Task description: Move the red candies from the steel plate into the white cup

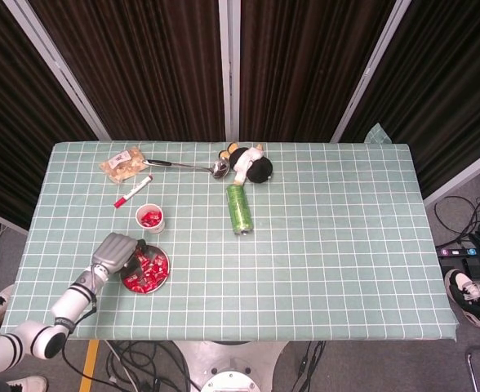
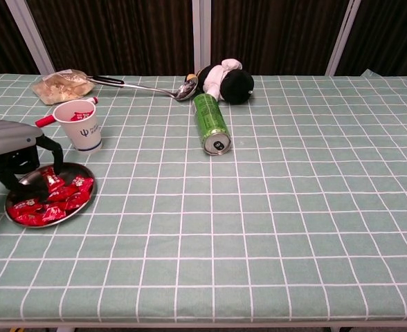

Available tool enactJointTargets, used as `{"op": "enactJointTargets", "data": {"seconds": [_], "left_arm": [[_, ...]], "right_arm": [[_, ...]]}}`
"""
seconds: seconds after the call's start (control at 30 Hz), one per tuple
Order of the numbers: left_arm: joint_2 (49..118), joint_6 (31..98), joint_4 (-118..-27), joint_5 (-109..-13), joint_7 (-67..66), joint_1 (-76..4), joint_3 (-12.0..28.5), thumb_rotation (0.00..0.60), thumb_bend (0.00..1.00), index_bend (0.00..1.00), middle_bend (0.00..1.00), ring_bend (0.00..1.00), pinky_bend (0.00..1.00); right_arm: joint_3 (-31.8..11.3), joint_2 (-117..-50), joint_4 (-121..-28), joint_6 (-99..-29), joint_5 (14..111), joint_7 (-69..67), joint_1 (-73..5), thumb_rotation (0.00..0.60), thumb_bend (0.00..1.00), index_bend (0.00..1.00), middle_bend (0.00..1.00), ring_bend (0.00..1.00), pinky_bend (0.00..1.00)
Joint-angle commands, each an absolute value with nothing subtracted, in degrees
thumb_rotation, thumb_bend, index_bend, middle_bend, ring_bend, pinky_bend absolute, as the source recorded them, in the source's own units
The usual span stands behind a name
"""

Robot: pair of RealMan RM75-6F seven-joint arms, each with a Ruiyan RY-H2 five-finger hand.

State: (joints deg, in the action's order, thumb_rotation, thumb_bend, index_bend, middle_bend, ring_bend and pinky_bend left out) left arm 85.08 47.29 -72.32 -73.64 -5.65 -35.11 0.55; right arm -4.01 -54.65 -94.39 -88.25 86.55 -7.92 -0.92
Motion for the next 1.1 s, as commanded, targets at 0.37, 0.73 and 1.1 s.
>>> {"op": "enactJointTargets", "data": {"seconds": [0.37,0.73,1.1], "left_arm": [[89.4,50.2,-65.2,-77.5,1.2,-33.9,0.6,0.6,0.32,0.62,1.0,0.89,0.99],[82.3,56.6,-73.5,-78.2,9.0,-32.2,4.5,0.6,0.35,0.65,1.0,0.89,0.99],[80.5,51.7,-74.7,-73.4,7.2,-38.5,11.4,0.6,0.35,0.64,1.0,0.89,0.99]], "right_arm": [[-4.1,-54.6,-94.5,-88.2,86.6,-7.8,-0.9,0.6,0.2,0.02,0.06,0.0,0.15],[-4.2,-54.5,-94.7,-87.9,86.7,-7.8,-1.3,0.6,0.2,0.02,0.06,0.0,0.15],[-4.1,-54.8,-94.8,-86.7,87.0,-7.5,-2.1,0.6,0.2,0.02,0.06,0.0,0.15]]}}
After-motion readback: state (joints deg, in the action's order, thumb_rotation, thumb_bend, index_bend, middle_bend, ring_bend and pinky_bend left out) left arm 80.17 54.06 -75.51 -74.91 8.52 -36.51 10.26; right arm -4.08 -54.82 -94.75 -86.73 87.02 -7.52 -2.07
